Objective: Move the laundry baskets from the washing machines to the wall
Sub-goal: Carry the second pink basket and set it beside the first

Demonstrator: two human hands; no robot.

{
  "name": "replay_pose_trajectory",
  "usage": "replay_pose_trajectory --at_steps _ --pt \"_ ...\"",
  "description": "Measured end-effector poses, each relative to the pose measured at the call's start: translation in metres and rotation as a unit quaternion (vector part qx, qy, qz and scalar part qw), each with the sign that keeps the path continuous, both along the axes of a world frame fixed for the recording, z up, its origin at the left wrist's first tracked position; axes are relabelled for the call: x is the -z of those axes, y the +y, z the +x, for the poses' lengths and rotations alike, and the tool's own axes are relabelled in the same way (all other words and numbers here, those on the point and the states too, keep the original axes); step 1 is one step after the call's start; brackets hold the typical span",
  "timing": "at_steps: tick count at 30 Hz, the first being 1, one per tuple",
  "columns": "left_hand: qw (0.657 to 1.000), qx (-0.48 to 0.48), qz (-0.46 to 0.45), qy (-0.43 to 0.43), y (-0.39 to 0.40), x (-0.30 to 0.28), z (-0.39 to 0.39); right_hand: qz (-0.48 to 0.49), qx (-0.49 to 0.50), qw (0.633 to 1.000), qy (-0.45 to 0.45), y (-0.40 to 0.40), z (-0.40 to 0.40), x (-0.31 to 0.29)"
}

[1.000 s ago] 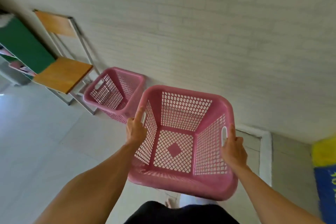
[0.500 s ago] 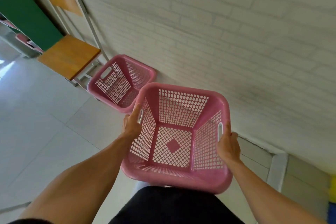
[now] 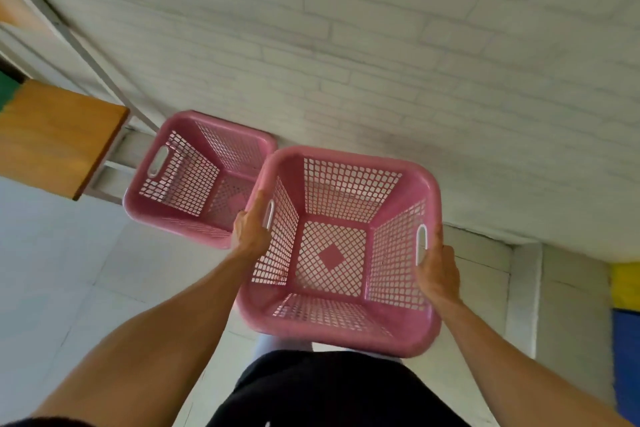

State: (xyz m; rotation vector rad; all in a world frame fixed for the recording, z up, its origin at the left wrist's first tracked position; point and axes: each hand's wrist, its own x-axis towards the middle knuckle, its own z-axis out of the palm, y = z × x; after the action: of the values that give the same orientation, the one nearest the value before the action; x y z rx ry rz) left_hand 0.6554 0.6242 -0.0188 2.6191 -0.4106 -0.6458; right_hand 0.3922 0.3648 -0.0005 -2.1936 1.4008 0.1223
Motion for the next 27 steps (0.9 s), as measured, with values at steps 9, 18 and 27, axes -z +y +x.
replay_pose_trajectory --at_steps 9,18,27 --pt "0.993 0.080 0.063 0.057 -0.028 0.016 0.078 0.033 0.059 0.997 -0.031 0.007 0.051 0.024" --pt "0.985 -0.017 0.121 0.121 -0.055 0.105 0.097 0.053 0.055 0.997 0.019 -0.017 0.065 0.097" --pt "0.988 -0.093 0.107 0.057 -0.073 0.165 0.094 0.080 0.047 0.995 0.044 -0.025 0.069 0.180"
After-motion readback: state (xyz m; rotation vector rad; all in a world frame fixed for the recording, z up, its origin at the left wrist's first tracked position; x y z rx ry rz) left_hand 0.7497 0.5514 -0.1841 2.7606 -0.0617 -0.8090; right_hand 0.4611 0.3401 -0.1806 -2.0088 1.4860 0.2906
